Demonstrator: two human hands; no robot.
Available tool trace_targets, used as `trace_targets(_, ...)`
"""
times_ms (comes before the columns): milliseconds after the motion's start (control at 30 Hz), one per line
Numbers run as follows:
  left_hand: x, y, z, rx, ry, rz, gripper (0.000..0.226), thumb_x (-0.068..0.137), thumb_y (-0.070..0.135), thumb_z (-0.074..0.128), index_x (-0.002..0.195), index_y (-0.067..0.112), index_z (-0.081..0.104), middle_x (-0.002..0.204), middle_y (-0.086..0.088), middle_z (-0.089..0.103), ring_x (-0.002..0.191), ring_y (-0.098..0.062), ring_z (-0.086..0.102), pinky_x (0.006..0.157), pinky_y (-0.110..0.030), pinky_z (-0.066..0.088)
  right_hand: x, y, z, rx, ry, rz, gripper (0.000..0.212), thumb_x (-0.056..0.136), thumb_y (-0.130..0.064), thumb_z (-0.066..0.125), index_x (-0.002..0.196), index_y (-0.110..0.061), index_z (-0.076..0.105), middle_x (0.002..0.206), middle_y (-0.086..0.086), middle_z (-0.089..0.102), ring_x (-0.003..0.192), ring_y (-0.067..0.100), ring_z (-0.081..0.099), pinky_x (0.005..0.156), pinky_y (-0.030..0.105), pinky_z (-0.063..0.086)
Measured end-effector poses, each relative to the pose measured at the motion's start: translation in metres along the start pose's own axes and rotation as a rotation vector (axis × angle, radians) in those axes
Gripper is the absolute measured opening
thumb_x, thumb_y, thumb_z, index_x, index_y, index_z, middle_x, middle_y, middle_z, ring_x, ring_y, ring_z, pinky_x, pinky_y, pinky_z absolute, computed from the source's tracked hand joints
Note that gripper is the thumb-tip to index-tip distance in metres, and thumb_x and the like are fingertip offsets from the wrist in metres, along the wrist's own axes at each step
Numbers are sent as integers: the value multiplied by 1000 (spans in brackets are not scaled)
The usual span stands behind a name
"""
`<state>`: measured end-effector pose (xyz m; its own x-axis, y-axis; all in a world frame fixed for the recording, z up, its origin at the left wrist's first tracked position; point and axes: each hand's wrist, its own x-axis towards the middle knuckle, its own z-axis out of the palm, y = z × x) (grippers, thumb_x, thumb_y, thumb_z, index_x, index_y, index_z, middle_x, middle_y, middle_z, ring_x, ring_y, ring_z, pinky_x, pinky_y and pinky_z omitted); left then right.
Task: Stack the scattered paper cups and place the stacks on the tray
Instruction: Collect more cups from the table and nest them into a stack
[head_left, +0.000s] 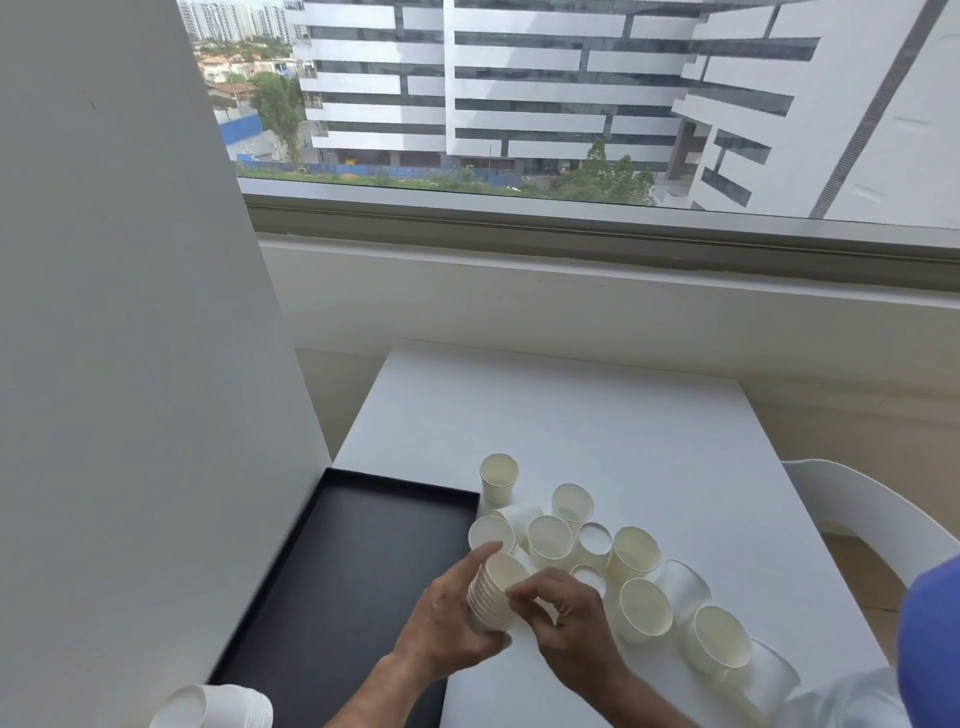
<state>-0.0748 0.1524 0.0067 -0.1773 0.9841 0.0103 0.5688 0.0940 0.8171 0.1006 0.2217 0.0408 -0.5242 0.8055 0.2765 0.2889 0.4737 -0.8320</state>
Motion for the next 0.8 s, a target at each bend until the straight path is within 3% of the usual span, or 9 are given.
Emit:
trace_targets(133,2,-2,2,4,35,-29,90,55,35,84,133,55,44,111,27,65,96,-2,65,81,-24,57,0,15,-7,-52,60,-2,32,70,1,77,84,-28,75,92,-18,70,92,4,66,82,20,50)
trace_targets(200,4,-1,3,6,43,-48,89,54,36,83,133,51,46,109,27,65,97,0,64,83,-22,55,-1,27,-13,-236,141,43,30,67,1,75,79,-26,75,96,-15,69,98,11,63,85,23,48)
trace_targets(267,5,0,2,23,25,-62,90,53,39,81,133,52,43,109,27,65,96,1,63,84,-21,54,-2,39,-21,-567,4,114,22,70,-9,68,83,-26,76,114,-7,67,113,23,56,91,32,45)
trace_targets(333,5,0,2,43,4,-70,92,52,42,80,134,55,40,110,29,63,97,2,61,85,-20,53,-5,52,-27,-835,-274,212,33,74,-20,55,101,-28,73,143,-4,49,132,27,38,100,40,36)
trace_targets(433,4,0,3,50,-10,-83,93,52,43,80,134,56,37,109,30,61,97,4,60,85,-18,52,-8,67,-30,-961,-458,233,55,74,-23,47,128,-32,52,160,1,20,142,31,18,109,45,23)
trace_targets(533,4,1,3,50,-18,-88,93,53,42,80,134,55,38,107,30,61,95,6,60,83,-15,51,-5,72,-29,-1034,-477,212,71,72,-19,48,140,-29,30,161,3,12,143,31,14,111,47,18)
trace_targets(633,3,1,2,54,-23,-89,93,53,43,80,136,54,38,108,31,61,97,7,59,82,-12,49,-1,77,-28,-1125,-515,190,79,74,-14,52,145,-28,20,159,3,13,144,32,13,112,49,16)
trace_targets(700,2,1,2,62,-25,-90,94,54,44,79,137,54,37,110,30,61,98,4,60,85,-16,51,-1,78,-26,-1159,-524,172,82,74,-9,55,146,-26,20,157,5,18,142,33,17,112,47,18)
trace_targets(800,0,1,2,64,-23,-93,93,53,44,77,136,55,36,112,28,61,99,1,61,89,-22,52,-2,79,-27,-1143,-522,96,73,75,-3,56,140,-24,31,142,5,37,127,31,37,101,40,36)
